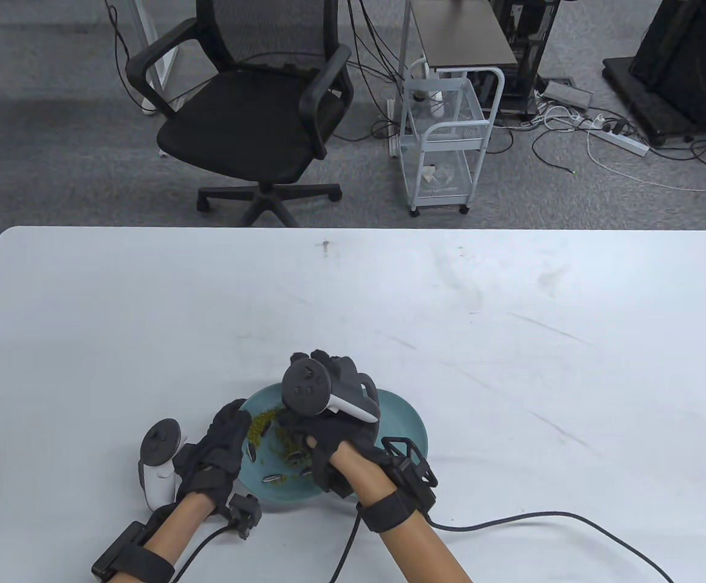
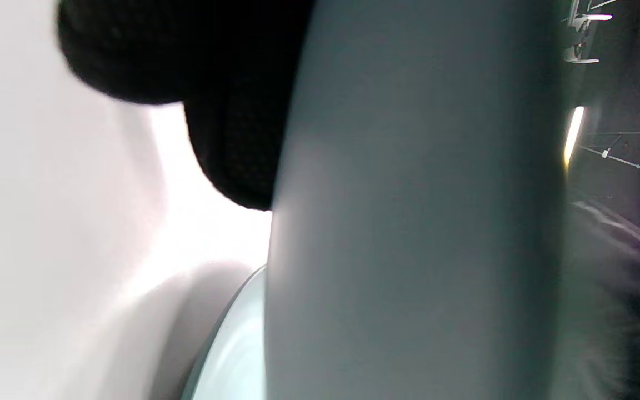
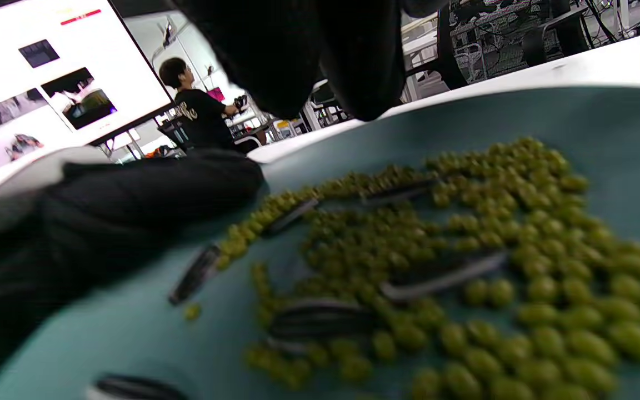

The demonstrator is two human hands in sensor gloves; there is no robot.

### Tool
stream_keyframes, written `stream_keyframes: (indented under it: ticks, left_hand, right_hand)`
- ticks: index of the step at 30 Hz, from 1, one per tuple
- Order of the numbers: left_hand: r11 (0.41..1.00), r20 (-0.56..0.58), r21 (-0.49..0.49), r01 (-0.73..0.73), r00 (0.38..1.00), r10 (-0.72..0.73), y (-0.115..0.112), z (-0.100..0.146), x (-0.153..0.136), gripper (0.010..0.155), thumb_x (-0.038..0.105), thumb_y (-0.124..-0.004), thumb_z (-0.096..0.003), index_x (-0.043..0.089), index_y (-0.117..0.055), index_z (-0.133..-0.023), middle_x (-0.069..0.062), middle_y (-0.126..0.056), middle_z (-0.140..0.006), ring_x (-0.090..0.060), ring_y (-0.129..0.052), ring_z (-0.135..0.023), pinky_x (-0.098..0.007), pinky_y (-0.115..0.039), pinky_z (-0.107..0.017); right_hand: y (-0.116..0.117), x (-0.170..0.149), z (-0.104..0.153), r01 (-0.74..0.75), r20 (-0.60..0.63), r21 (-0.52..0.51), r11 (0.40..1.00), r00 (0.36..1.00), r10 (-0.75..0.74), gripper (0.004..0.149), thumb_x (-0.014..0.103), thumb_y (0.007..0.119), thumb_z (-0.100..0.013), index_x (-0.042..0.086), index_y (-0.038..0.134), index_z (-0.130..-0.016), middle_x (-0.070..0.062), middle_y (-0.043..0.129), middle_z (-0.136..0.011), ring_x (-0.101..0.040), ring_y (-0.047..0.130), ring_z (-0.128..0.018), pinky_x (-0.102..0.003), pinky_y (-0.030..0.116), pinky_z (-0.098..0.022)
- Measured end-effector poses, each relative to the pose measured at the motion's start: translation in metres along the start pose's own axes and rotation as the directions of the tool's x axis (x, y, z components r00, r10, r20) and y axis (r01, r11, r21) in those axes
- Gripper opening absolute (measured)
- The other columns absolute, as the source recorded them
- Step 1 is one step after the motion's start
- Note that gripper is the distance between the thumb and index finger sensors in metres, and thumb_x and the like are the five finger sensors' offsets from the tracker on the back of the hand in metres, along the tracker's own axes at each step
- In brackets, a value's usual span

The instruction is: Pick sunflower seeds with hand pinch into plate

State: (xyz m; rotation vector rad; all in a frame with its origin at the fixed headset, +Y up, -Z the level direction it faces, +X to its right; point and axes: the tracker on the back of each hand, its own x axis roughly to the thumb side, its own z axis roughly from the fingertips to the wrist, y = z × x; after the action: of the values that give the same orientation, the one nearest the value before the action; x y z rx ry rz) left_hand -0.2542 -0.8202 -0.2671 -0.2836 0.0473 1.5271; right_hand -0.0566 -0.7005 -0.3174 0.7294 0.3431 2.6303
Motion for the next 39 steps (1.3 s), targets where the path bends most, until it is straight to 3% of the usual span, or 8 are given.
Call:
stream_keyframes:
  ticks: [9, 14, 39]
  left_hand:
    - [1.000, 0.016, 0.010, 0.016, 1.000, -0.017, -0.004, 0.001, 0.004, 0.050, 0.040, -0.059, -0.0644, 0.016, -0.043, -0.106, -0.016, -0.087, -0.076, -0.024, -0.105, -0.037, -0.039, -0.086, -0.028]
    - [1.000, 0.024, -0.001, 0.030, 0.999, -0.030, -0.007, 0.002, 0.005, 0.050, 0.040, -0.060, -0.0639, 0.016, -0.045, -0.105, -0.018, -0.088, -0.074, -0.027, -0.104, -0.036, -0.040, -0.086, -0.027]
    - [0.999, 0.017, -0.032, 0.029, 0.999, -0.028, -0.008, 0.000, 0.004, 0.051, 0.039, -0.060, -0.0641, 0.014, -0.045, -0.105, -0.019, -0.087, -0.075, -0.028, -0.104, -0.036, -0.042, -0.085, -0.028]
  right_hand:
    - [0.015, -0.005, -0.005, -0.142, -0.023, 0.056, 0.988, 0.989, 0.144, 0.046, 0.020, 0.094, -0.047, -0.008, 0.084, -0.082, -0.036, 0.039, -0.110, -0.065, 0.027, -0.096, -0.078, 0.022, -0.063]
    - [0.020, -0.005, -0.007, -0.202, -0.025, 0.044, 0.979, 0.979, 0.203, 0.038, 0.019, 0.095, -0.047, -0.006, 0.088, -0.075, -0.034, 0.045, -0.109, -0.064, 0.032, -0.097, -0.077, 0.025, -0.064]
    - [0.006, -0.009, -0.001, -0.105, -0.039, -0.001, 0.994, 0.994, 0.105, 0.034, 0.016, 0.089, -0.050, -0.011, 0.090, -0.070, -0.036, 0.049, -0.107, -0.064, 0.033, -0.096, -0.077, 0.026, -0.064]
